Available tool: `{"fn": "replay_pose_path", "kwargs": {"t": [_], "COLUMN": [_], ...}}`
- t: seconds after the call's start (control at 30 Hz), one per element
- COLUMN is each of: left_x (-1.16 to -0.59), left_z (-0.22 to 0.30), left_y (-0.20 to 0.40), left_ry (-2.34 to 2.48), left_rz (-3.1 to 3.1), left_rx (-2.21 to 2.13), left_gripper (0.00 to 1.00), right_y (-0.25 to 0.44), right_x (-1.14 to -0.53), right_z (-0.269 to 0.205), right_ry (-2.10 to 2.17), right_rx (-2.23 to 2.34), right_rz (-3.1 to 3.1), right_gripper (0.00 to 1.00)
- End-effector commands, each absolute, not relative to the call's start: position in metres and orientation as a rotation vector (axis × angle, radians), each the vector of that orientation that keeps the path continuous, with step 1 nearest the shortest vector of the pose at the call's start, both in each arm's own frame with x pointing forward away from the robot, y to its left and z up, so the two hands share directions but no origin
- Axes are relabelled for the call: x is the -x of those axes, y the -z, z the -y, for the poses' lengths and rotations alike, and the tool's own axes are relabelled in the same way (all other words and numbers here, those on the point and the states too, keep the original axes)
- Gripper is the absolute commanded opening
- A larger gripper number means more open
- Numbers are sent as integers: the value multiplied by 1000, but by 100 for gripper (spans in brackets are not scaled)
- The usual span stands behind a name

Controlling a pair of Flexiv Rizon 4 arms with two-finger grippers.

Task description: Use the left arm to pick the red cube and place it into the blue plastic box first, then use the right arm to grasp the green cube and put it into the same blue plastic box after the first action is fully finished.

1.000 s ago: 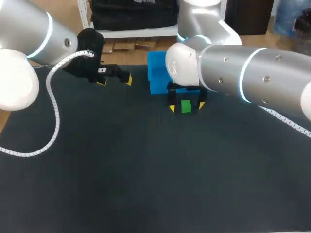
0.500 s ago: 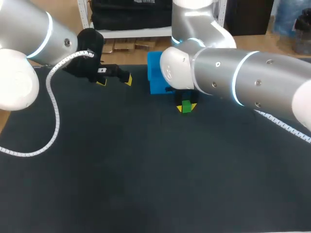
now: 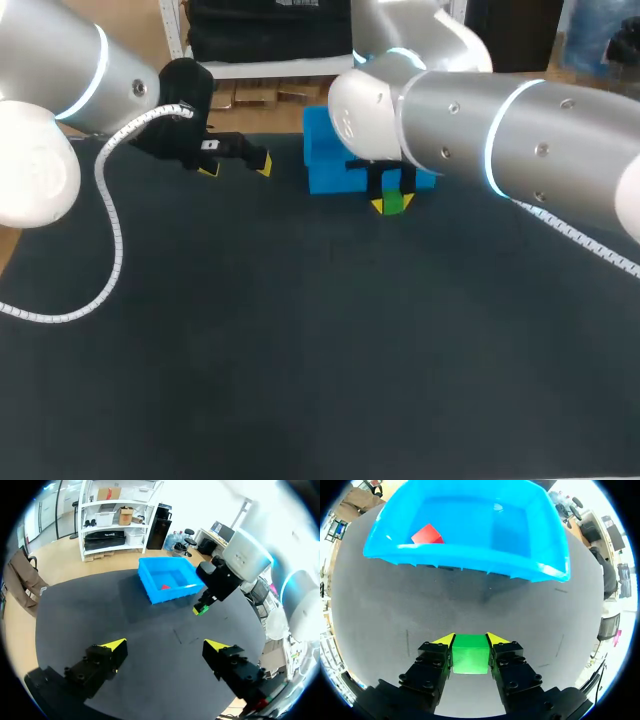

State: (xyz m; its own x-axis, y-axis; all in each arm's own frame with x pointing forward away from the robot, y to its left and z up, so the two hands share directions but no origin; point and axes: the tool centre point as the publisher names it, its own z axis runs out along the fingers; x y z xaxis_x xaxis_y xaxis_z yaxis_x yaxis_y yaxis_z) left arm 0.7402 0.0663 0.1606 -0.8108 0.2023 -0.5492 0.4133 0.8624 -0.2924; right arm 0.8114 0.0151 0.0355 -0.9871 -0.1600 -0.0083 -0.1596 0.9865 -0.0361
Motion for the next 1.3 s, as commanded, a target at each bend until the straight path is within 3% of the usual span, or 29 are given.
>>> {"fn": "replay_pose_path", "kwargs": {"t": [0.03,1.3], "left_x": [-740,-740], "left_z": [-68,-68], "left_y": [-160,-160], "left_ry": [559,559], "left_rz": [-2515,-2515], "left_rx": [-452,-452], "left_gripper": [100,100], "right_y": [-51,-162], "right_x": [-799,-812], "right_z": [-9,10], "right_ry": [32,-47], "right_rx": [251,372], "right_rz": [-3086,-2919], "right_gripper": [0,0]}}
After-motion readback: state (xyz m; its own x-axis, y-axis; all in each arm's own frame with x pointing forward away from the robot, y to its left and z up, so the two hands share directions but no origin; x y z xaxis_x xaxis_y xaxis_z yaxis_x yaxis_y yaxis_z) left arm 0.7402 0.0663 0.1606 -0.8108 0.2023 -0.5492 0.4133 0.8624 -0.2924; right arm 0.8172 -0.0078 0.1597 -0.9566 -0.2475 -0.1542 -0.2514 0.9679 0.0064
